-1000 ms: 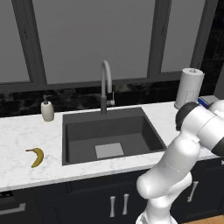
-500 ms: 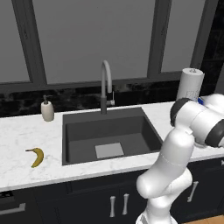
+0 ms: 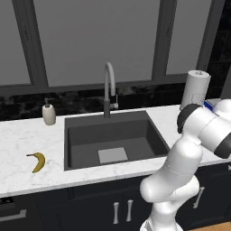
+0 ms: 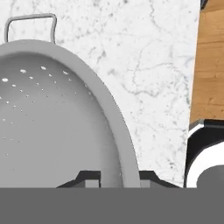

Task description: Put the colander in the sink, put the banana in the colander, and turn on the sink faucet and pour water over the colander.

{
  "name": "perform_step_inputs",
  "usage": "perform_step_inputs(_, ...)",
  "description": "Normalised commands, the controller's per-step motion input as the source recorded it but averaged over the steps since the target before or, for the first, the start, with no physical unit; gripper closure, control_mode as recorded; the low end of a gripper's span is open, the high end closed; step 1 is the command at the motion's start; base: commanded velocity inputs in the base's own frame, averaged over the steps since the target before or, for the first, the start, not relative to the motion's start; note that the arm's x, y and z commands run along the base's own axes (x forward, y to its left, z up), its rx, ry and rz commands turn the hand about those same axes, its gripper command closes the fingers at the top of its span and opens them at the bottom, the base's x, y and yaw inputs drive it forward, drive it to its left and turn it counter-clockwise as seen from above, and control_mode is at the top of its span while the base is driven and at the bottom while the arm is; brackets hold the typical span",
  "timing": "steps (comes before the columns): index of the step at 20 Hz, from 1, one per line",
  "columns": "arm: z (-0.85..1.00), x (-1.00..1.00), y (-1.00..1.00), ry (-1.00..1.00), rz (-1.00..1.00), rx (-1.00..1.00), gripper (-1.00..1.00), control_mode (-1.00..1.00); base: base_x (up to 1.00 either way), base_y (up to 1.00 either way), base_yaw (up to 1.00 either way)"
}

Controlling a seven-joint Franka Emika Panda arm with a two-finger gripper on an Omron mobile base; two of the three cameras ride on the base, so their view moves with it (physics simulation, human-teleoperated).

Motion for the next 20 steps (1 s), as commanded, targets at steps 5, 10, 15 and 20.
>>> perform_step_inputs(5, 0.49, 0.11, 0.99, -0.03, -0.14, -0.26, 1.00, -1.00, 0.00, 0.00, 0.00)
perform_step_inputs(10, 0.36, 0.00, 1.00, -0.25, 0.05, -0.25, 1.00, -1.00, 0.00, 0.00, 0.00)
perform_step_inputs(15, 0.17, 0.01, 0.92, -0.20, 0.40, -0.13, 1.00, -1.00, 0.00, 0.00, 0.00)
perform_step_inputs(20, 0.19, 0.00, 0.16, 0.00, 0.77, 0.02, 1.00, -1.00, 0.00, 0.00, 0.00)
